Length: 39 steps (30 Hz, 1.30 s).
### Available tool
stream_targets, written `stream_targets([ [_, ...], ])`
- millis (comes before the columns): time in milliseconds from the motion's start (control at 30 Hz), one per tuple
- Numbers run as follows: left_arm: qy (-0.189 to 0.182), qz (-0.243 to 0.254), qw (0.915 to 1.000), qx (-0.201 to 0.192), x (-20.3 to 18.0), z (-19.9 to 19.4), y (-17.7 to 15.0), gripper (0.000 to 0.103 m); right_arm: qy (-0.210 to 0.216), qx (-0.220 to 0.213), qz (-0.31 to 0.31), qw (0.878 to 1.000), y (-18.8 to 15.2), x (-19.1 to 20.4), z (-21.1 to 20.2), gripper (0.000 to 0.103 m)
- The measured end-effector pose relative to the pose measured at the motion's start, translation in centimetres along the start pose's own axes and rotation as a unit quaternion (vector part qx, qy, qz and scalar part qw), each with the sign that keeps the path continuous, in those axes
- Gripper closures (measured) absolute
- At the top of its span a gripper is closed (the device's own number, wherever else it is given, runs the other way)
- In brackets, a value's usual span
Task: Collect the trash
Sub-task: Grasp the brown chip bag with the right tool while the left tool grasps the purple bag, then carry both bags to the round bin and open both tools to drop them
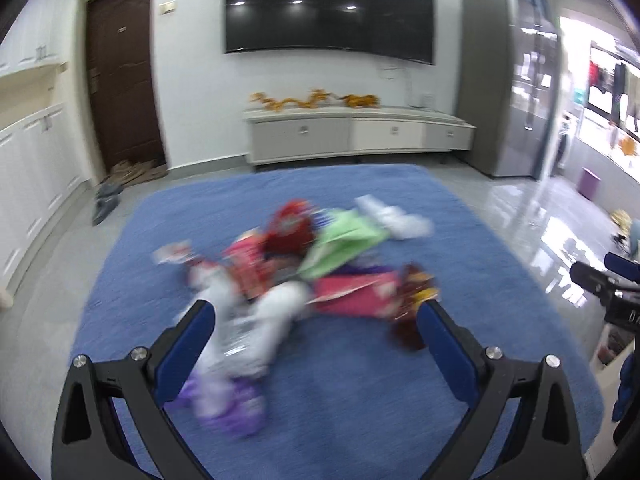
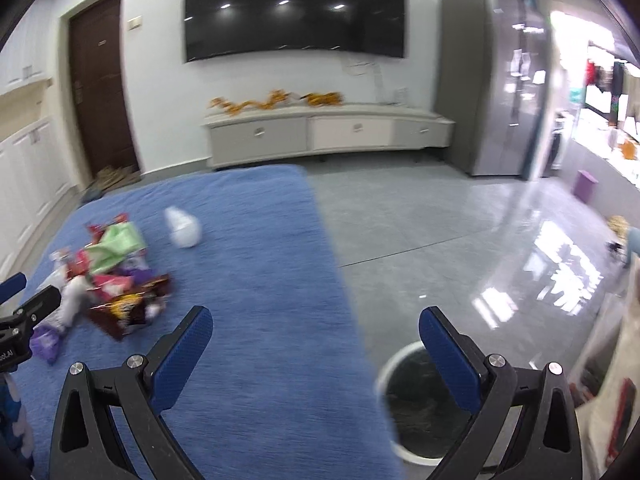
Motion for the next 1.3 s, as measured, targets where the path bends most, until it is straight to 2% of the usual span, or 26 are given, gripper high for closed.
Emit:
stream_targets([
  [167,0.012,-0.024,0.9996,0.008,4.7,-0.9,-2.8,0.001,0.097,0.055,-0.015,0.994,-0.7,5.4,3.3,0.0],
  [333,-0.027,-0.025,0.9987,0.034,7.1,-0.5,-4.5,0.001,0.174,0.106,-0.03,0.979,-1.0,10.5,6.2,0.0],
  [533,-0.04,-0.014,0.9979,0.05,8.0,1.0,-5.0,0.001,0.208,0.14,-0.048,0.967,-2.2,13.5,7.8,0.0],
  [733,-0.061,0.005,0.9955,0.073,7.1,2.9,-5.4,0.002,0.216,0.153,-0.024,0.964,-1.7,13.5,9.4,0.0],
  [800,-0.065,0.007,0.9945,0.081,6.8,3.1,-6.0,0.009,0.213,0.156,-0.027,0.964,-1.6,13.1,9.9,0.0],
  [833,-0.067,0.006,0.9944,0.082,6.9,3.1,-6.1,0.02,0.212,0.159,-0.027,0.964,-1.7,13.1,10.2,0.003],
  [867,-0.073,0.0,0.9938,0.084,7.0,3.1,-6.1,0.029,0.215,0.165,-0.026,0.962,-1.9,13.1,10.4,0.011],
  [1000,-0.087,-0.009,0.9922,0.089,7.1,2.9,-6.5,0.038,0.216,0.185,-0.015,0.959,-2.4,12.7,11.1,0.035],
  [1167,-0.104,-0.006,0.9903,0.091,6.5,1.9,-7.0,0.045,0.221,0.182,-0.004,0.958,-2.7,10.8,10.3,0.055],
  [1200,-0.107,-0.008,0.99,0.091,6.4,1.8,-7.0,0.045,0.221,0.18,-0.002,0.958,-2.8,10.4,10.2,0.059],
  [1300,-0.111,-0.012,0.9897,0.09,6.1,1.2,-7.2,0.05,0.222,0.175,0.003,0.959,-2.9,9.3,9.8,0.059],
])
Point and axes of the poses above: each gripper's, at about its wrist camera, not at the fingertips, and z roughly the way its jaws point, x to its left, y to its top, the point moved 3 cm from there along z, roughly the way its jaws point, and after that the axes turned 7 degrees about z, right-handed, at the moved point
